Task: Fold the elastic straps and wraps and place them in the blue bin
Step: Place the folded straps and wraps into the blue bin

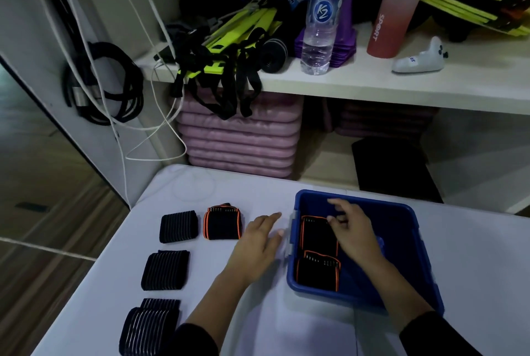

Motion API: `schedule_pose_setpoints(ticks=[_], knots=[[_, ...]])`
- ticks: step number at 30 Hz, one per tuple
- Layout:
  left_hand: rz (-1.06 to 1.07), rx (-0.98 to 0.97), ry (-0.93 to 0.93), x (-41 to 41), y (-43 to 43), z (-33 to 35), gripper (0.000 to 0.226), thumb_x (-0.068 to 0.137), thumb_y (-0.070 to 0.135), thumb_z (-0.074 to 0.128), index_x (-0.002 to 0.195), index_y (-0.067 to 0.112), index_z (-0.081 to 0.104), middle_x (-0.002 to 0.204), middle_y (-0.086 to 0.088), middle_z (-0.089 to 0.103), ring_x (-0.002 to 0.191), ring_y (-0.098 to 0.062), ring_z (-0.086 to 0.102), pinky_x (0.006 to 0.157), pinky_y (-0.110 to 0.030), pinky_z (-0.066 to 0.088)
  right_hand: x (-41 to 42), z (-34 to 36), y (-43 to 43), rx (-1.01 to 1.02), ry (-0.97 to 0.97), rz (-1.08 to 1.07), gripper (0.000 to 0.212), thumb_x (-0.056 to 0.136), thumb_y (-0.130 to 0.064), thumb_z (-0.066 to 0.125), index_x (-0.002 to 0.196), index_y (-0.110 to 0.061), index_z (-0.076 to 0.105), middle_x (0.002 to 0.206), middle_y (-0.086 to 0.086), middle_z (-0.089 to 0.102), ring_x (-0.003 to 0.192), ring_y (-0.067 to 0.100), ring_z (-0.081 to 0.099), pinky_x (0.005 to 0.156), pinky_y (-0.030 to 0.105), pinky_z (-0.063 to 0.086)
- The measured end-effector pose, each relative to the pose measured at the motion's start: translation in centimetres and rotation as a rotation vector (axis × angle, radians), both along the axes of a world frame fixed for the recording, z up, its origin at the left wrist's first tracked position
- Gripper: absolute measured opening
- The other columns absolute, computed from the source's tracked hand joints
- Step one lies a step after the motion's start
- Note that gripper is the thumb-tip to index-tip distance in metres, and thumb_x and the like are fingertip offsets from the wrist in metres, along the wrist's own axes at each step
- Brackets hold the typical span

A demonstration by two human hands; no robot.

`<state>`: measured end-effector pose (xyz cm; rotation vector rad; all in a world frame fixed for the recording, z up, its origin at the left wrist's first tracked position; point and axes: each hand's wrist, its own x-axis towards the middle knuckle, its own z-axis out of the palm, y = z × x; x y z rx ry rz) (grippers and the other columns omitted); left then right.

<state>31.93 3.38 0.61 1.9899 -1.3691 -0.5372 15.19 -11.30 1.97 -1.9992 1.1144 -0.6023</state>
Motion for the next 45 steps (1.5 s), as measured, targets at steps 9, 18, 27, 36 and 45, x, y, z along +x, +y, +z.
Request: schedule_pose_setpoints(ticks=[9,18,27,36,45], knots=[[0.542,0.173,-0.018,8.7,2.8,-2.9,0.045,0.089,0.009,0.053,0.133,0.004,0.044,0.123,-0.028,0.045,0.109,-0.042,0.045,0.097,-0.045,0.036,13.8,-0.9,5.7,0.17,0.081,0.395,0.047,0.091,-0.023,0.055,0.136,-0.029,0.041,0.119,0.009,0.051,0.103,0.02,0.055,0.088,0.022,0.042],[0.376,0.221,0.081,11.6,1.6,-5.4,0.053,0.095,0.026,0.041,0.144,0.012,0.028,0.132,-0.019,0.048,0.115,-0.034,0.048,0.097,-0.037,0.039,20.0,-7.0,4.9,0.266,0.372,0.477,0.068,0.088,-0.03,0.058,0.145,-0.033,0.021,0.134,0.012,0.045,0.124,0.031,0.043,0.105,0.04,0.037],[0.427,0.156,0.118,10.9,1.3,-5.8,0.049,0.095,0.02,0.046,0.142,0.019,0.031,0.131,-0.017,0.042,0.121,-0.03,0.036,0.101,-0.035,0.029,20.2,-6.9,4.4,0.369,0.246,0.428,0.044,0.087,-0.01,0.053,0.127,-0.026,0.043,0.126,0.005,0.054,0.114,0.023,0.05,0.098,0.035,0.044],[0.302,-0.217,0.099,6.4,0.7,0.9,0.052,0.089,0.034,0.056,0.137,0.032,0.036,0.112,0.005,0.05,0.105,-0.009,0.049,0.092,-0.025,0.041,12.7,2.1,2.3,0.276,0.054,0.435,0.04,0.087,-0.013,0.059,0.119,-0.033,0.046,0.118,0.003,0.055,0.098,0.016,0.054,0.086,0.029,0.047],[-0.025,-0.178,-0.054,-1.4,-2.7,3.4,0.051,0.091,0.03,0.054,0.138,0.02,0.039,0.132,-0.002,0.043,0.12,-0.016,0.042,0.104,-0.029,0.036,-0.6,6.6,-0.2,0.302,-0.091,0.188,0.039,0.087,-0.005,0.059,0.112,-0.033,0.049,0.107,-0.009,0.056,0.097,0.013,0.058,0.086,0.032,0.05]])
